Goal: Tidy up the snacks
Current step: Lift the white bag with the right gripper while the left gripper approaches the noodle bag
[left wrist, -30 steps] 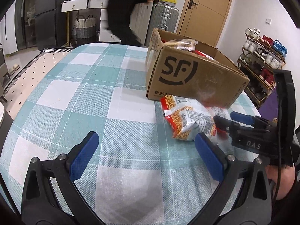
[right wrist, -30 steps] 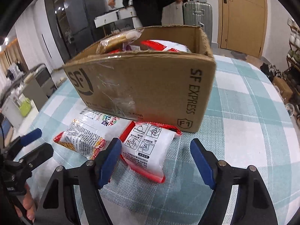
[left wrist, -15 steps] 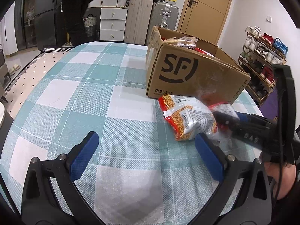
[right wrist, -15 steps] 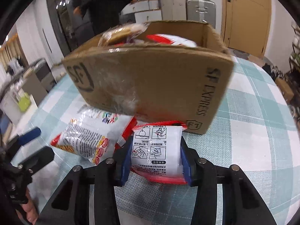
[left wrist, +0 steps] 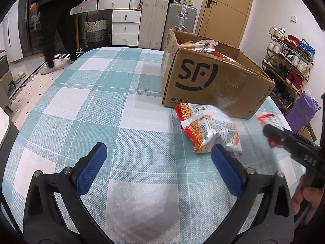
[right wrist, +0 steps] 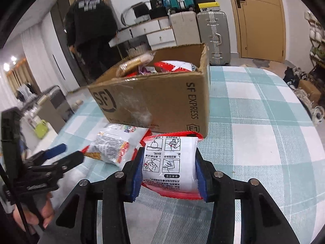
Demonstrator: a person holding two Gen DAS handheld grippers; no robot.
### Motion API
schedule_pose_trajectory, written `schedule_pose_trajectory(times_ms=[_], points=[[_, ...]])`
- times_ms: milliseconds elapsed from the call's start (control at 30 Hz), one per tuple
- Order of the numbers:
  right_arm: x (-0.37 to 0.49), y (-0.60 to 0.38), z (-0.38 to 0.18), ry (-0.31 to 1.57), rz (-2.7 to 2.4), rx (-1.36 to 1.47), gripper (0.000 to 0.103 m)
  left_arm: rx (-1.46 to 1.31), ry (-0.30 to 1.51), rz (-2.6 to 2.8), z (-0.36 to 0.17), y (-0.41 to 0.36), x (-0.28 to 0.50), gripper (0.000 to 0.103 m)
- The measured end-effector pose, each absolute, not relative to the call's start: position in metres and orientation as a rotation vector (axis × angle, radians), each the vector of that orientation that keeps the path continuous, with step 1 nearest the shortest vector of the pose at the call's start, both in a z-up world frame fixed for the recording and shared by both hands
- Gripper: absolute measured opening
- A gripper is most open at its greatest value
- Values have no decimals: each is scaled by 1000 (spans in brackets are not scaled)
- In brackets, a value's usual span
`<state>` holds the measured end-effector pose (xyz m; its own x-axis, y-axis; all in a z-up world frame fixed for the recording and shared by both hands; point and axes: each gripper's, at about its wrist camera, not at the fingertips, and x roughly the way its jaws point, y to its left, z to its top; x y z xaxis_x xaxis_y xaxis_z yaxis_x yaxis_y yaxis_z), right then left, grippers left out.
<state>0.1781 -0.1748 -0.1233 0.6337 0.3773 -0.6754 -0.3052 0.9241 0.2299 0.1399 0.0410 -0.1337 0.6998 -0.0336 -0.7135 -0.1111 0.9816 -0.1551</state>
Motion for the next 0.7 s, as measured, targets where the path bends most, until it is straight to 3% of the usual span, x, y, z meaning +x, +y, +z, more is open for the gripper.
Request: schedule_pose_trajectory(times_ms=[700], points=[[136, -203, -111, 656, 497, 172, 45, 75, 789, 53, -109, -21, 160, 102]])
